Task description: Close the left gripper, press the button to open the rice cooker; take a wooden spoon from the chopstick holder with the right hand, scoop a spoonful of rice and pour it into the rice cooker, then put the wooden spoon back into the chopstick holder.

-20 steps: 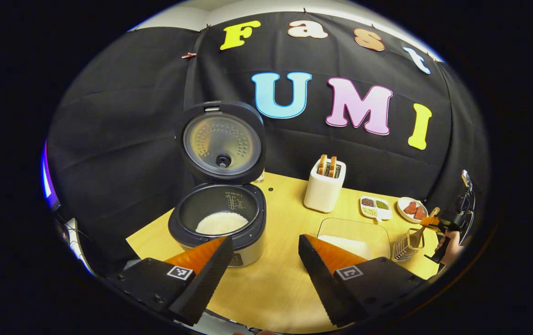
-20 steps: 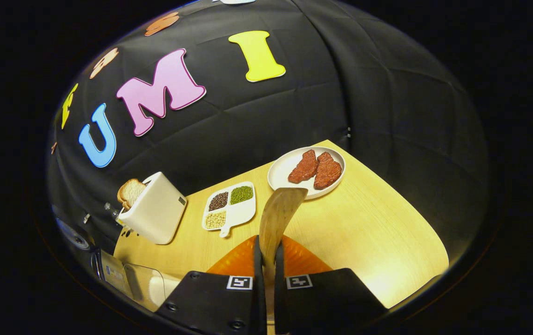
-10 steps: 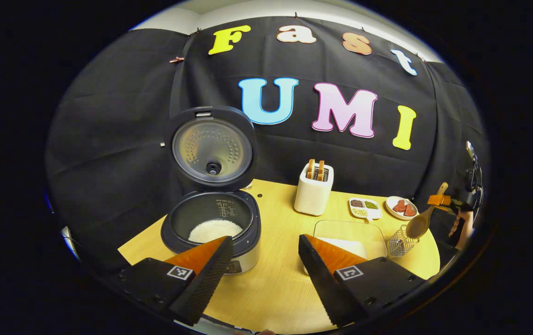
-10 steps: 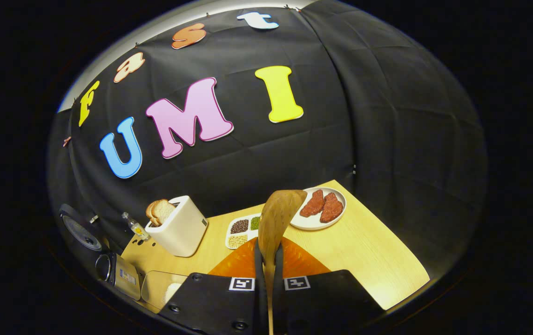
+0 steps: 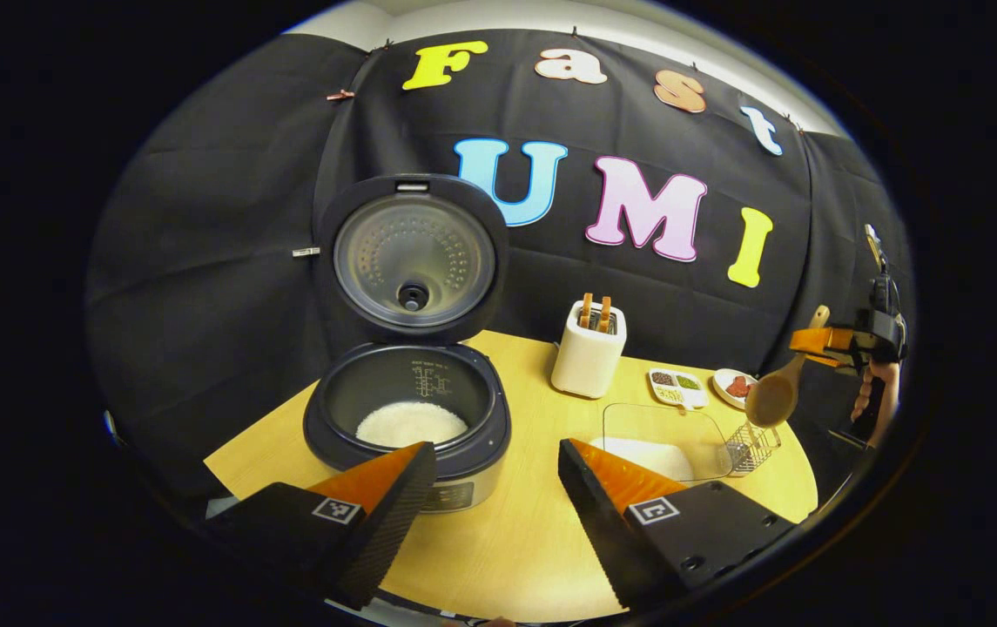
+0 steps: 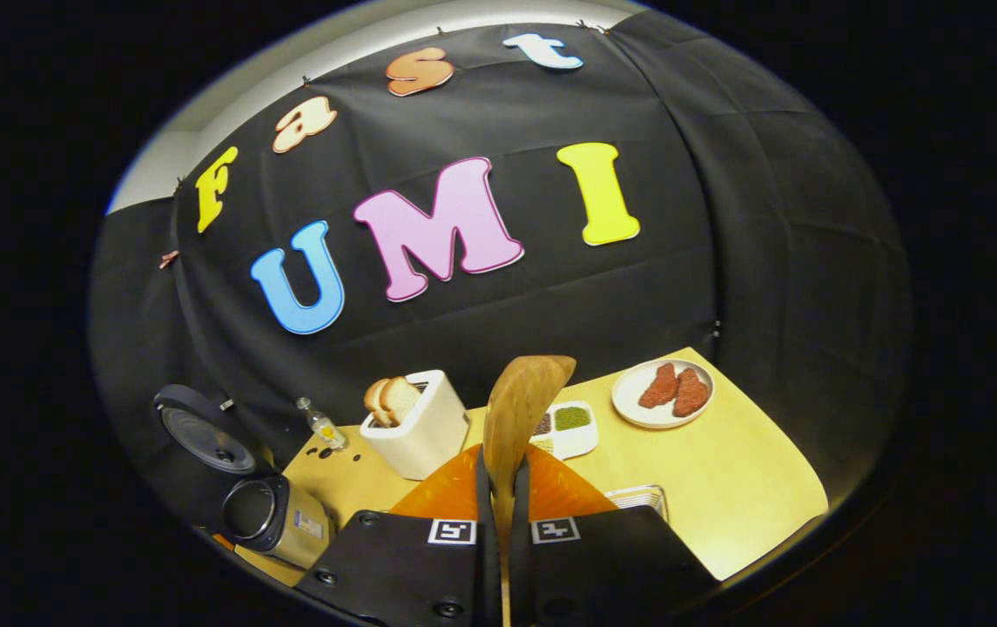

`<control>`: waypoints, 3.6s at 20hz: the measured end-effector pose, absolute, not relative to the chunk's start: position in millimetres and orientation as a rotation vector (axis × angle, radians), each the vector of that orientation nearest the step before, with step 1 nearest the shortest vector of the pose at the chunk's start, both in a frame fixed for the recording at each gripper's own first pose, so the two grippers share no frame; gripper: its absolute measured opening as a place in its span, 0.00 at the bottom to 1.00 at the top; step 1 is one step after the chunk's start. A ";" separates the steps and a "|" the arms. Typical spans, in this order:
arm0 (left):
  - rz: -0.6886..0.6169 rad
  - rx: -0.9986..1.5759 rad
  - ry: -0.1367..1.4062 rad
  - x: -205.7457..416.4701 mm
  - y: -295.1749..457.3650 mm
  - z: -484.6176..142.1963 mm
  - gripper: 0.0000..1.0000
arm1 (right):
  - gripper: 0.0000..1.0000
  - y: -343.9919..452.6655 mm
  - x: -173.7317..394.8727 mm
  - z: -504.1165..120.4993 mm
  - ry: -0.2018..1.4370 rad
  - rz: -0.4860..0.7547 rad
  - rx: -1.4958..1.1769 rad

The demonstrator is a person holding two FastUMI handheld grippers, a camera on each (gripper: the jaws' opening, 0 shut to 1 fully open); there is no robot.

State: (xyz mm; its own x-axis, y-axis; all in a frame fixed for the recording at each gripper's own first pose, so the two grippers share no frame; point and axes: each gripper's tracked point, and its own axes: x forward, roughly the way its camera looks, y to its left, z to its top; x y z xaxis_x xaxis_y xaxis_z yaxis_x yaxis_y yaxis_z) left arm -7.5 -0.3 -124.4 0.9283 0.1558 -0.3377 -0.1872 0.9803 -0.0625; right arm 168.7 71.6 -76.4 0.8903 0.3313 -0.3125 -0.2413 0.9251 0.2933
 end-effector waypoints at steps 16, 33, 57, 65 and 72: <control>0.126 -0.046 0.423 -7.9 34.6 -165.4 0.96 | 0.08 156.9 160.8 -191.3 0.402 0.392 -0.055; 0.213 -0.138 0.427 -23.9 63.7 -172.7 0.96 | 0.08 217.6 112.9 -242.9 0.664 0.374 0.272; 0.203 -0.132 0.347 -33.8 79.4 -141.1 0.96 | 0.08 171.6 135.5 -141.5 0.658 0.181 0.821; 0.223 -0.126 0.317 -47.7 95.2 -133.2 0.96 | 0.08 243.0 121.9 -100.0 0.674 0.298 0.915; 0.300 -0.177 0.312 -73.0 130.8 -137.2 0.96 | 0.08 338.7 100.2 -83.9 0.736 0.431 0.948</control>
